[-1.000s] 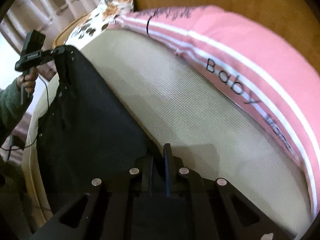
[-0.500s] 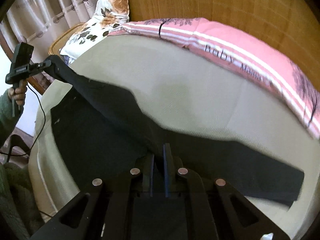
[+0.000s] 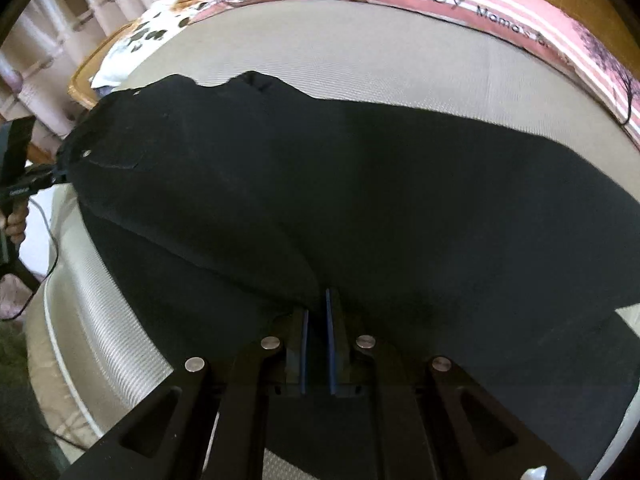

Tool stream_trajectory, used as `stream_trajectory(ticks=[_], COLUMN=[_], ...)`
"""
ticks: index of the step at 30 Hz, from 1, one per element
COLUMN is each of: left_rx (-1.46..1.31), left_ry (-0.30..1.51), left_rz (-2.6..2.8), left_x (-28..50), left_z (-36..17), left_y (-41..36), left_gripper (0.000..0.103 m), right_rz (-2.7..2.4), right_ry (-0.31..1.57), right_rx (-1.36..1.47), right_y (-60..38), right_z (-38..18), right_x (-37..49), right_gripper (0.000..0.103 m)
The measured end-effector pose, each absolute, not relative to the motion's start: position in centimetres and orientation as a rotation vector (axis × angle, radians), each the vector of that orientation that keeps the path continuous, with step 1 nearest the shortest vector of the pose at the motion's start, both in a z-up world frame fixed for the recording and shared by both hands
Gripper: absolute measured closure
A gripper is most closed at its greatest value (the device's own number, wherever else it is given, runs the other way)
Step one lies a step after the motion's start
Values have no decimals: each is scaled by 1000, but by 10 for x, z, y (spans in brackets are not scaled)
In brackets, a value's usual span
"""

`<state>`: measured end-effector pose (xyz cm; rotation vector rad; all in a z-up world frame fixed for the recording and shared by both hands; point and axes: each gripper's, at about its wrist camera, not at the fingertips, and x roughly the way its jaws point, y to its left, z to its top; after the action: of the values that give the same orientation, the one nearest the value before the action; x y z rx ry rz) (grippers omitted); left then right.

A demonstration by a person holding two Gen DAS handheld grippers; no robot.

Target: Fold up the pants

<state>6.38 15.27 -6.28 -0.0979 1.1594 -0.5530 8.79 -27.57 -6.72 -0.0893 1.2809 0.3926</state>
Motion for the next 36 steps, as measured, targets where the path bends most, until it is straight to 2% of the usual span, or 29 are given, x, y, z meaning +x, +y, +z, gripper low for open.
stream_trajectory(ticks=[1, 3, 6, 7, 10, 15, 21, 26, 28, 30, 31, 33, 36], left_rx=[-105, -103, -121, -152, -324, -634, -806, -873, -859, -864, -868, -864, -854], left_ry=[1170, 1186, 1235, 1252, 1284, 1283, 1226, 1193, 1178, 1169, 1158, 1128, 1091], left_rz=[-539, -506, -421, -400, -339, -283, -247, -174, -169, -171, -170, -165, -170], left_x=[63, 65, 63, 61, 49, 29, 28, 36, 37, 38, 39, 40, 43], left_z=[-61, -57, -52, -51, -43, -45, -61, -77, -78, -79, -78, -72, -58], left_y=[153, 154, 163, 168, 186, 202, 195, 198, 194, 190, 190, 189, 191], left_gripper=[80, 69, 50, 50, 50, 50, 50, 53, 59, 76, 80, 84, 85], right_rz=[382, 356, 316, 304, 284, 285, 287, 294, 291, 286, 286, 275, 258], right_ry=[1277, 1263, 1236, 1221, 1196, 1175, 1180, 1177, 1178, 1174, 1172, 1170, 1162], right_rx=[-80, -70, -56, -44, -4, 166, 240, 333, 369, 413, 427, 453, 539], right_y=[-274, -275, -275, -276, -282, -296, -300, -304, -307, -310, -312, -314, -323], right_z=[-66, -63, -54, -49, -41, -35, -51, -60, -63, -66, -67, -68, -72], right_x=[87, 85, 77, 74, 63, 52, 47, 38, 36, 35, 34, 34, 35], right_gripper=[94, 90, 74, 67, 61, 60, 60, 59, 59, 59, 59, 59, 59])
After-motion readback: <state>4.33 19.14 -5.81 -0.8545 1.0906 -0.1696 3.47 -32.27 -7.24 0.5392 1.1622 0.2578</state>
